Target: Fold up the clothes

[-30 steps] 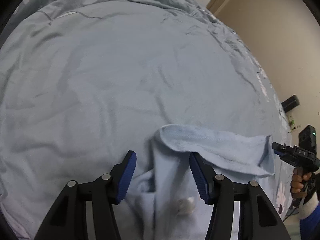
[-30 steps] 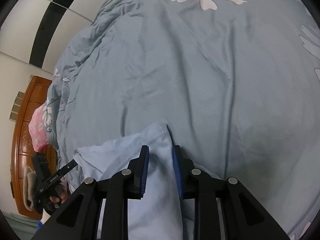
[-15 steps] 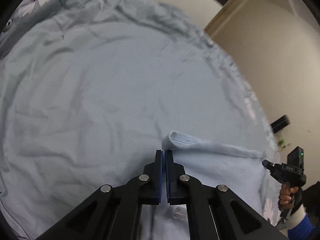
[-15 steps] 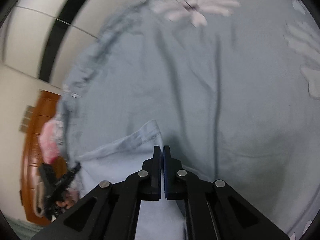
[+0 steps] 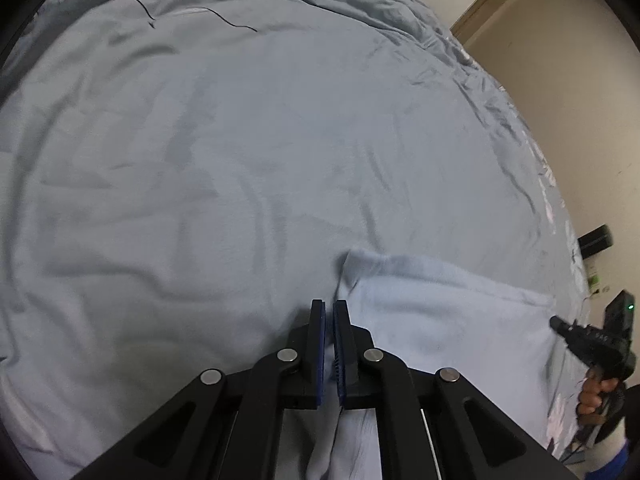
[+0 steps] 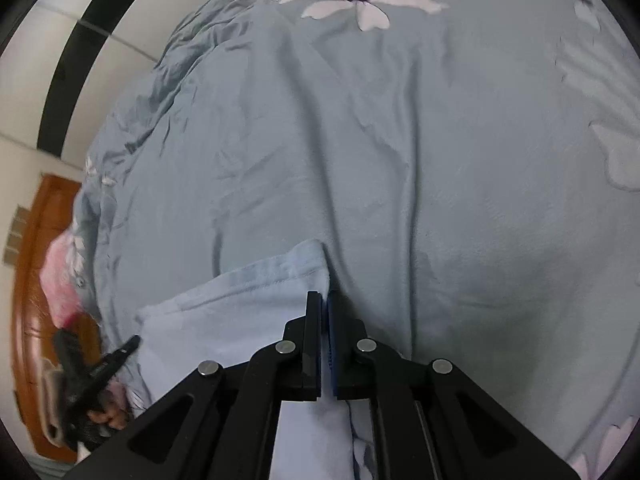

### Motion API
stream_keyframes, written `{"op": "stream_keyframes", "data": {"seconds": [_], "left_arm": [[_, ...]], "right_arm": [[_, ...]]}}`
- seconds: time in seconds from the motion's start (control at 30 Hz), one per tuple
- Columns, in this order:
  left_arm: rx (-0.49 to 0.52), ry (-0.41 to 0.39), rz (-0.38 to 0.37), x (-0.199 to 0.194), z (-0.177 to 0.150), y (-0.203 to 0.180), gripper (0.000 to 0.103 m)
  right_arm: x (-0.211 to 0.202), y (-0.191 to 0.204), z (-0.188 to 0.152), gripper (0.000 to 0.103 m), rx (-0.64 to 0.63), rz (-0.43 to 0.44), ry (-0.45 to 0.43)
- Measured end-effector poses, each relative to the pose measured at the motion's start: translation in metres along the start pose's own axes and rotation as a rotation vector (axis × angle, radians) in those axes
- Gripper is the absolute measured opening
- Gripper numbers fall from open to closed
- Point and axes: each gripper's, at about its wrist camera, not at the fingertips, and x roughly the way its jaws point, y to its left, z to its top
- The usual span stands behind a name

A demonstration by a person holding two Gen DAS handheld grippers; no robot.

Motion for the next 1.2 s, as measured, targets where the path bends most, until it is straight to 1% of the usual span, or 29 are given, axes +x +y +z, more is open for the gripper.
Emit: {"op": "stream_keyframes", "data": {"seconds": [0.03,0.1,0.13,0.17,0.2,0.23,0.27,0.3,0.37,0.43,0.5,0.53,0.6,0.73,0.83,0.9,1.0,1.07,1.17,1.2], "left_arm": [[0.003,-0.001,0.008,-0.006,-0.002,-0.001,0.007],[0.006,-0.008,0.013,-0.019,-0.008,-0.002,0.011],[0.005,-0.009,0.008,-0.027,-0.014,-0.001,0.019],[0.009,-0.011,0.005,-0.034,-0.020,-0.001,0.030],[0.015,-0.013,0.007,-0.040,-0.026,-0.004,0.037],[0.020,-0.015,0.005,-0.044,-0.032,-0.007,0.044],[0.022,-0.014,-0.001,-0.049,-0.039,-0.008,0.047],[0.025,-0.014,-0.007,-0.054,-0.047,-0.010,0.048],[0.029,-0.013,-0.017,-0.062,-0.061,-0.014,0.055],[0.028,-0.009,-0.016,-0.066,-0.075,-0.017,0.060],[0.033,-0.005,-0.004,-0.069,-0.087,-0.018,0.062],[0.033,0.002,0.000,-0.070,-0.091,-0.018,0.063],[0.033,0.026,-0.003,-0.071,-0.100,-0.017,0.065],[0.034,0.047,0.005,-0.072,-0.113,-0.013,0.066],[0.016,0.057,0.020,-0.073,-0.124,-0.007,0.066],[0.017,0.066,0.049,-0.070,-0.129,-0.006,0.066],[0.038,0.097,0.144,-0.065,-0.135,-0.003,0.067],[0.029,0.113,0.186,-0.063,-0.137,0.002,0.067],[-0.015,0.072,0.171,-0.078,-0.135,0.006,0.066],[-0.016,0.054,0.151,-0.084,-0.135,0.003,0.066]], "right_arm": [[-0.005,0.004,-0.003,0.004,-0.027,-0.031,-0.005],[-0.014,0.012,-0.010,0.004,-0.076,-0.083,-0.012],[-0.020,0.016,-0.016,0.004,-0.101,-0.093,-0.012],[-0.027,0.020,-0.022,0.006,-0.128,-0.098,-0.013],[-0.033,0.023,-0.029,0.013,-0.147,-0.101,-0.015],[-0.038,0.025,-0.036,0.023,-0.162,-0.103,-0.017],[-0.044,0.026,-0.044,0.027,-0.176,-0.106,-0.018],[-0.049,0.028,-0.051,0.029,-0.191,-0.108,-0.020],[-0.060,0.031,-0.066,0.030,-0.220,-0.113,-0.023],[-0.070,0.034,-0.081,0.036,-0.250,-0.118,-0.026],[-0.075,0.037,-0.095,0.039,-0.258,-0.112,-0.021],[-0.075,0.038,-0.099,0.043,-0.257,-0.109,-0.018],[-0.075,0.037,-0.111,0.046,-0.252,-0.107,-0.007],[-0.071,0.032,-0.131,0.048,-0.238,-0.113,0.020],[-0.062,0.027,-0.141,0.048,-0.204,-0.108,0.044],[-0.054,0.020,-0.147,0.048,-0.173,-0.113,0.068],[-0.048,0.009,-0.155,0.048,-0.138,-0.124,0.094],[-0.046,0.003,-0.157,0.048,-0.111,-0.123,0.101],[-0.048,-0.003,-0.161,0.048,-0.082,-0.102,0.106],[-0.049,-0.005,-0.162,0.048,-0.074,-0.094,0.107]]}}
